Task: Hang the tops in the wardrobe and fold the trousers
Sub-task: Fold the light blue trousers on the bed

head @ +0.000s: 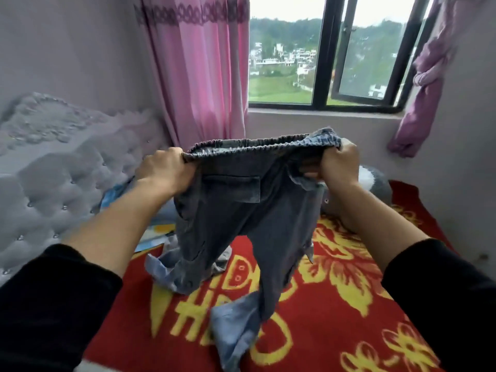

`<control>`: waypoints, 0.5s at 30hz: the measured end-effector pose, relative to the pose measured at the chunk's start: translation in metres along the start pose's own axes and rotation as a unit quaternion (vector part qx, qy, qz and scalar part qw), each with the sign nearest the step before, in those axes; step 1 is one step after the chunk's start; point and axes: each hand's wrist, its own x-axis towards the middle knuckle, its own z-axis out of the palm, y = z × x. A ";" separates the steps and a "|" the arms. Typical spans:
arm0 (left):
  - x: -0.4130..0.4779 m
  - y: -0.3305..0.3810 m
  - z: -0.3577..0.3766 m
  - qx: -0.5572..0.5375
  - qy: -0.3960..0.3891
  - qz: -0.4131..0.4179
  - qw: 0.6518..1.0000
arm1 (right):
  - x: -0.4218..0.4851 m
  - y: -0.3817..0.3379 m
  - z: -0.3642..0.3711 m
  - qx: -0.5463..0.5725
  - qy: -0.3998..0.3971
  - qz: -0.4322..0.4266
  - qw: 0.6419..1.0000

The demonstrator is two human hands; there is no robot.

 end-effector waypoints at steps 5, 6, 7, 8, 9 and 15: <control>0.006 0.036 -0.041 -0.458 0.059 -0.047 0.886 | -0.022 -0.062 -0.021 0.000 0.124 -0.223 0.967; 0.007 0.043 -0.045 -0.533 0.091 -0.039 0.840 | -0.025 -0.071 -0.024 0.008 0.131 -0.263 0.956; 0.009 0.048 -0.049 -0.574 0.119 -0.023 0.810 | -0.022 -0.077 -0.028 0.010 0.143 -0.292 0.946; 0.014 0.053 -0.051 -0.593 0.138 -0.007 0.793 | -0.018 -0.082 -0.032 0.007 0.153 -0.308 0.939; 0.021 0.056 -0.052 -0.605 0.151 0.001 0.782 | -0.014 -0.087 -0.036 -0.001 0.163 -0.313 0.936; 0.063 0.093 -0.010 -0.659 -0.017 -0.072 0.749 | 0.042 -0.057 -0.053 -0.206 0.126 -0.186 0.952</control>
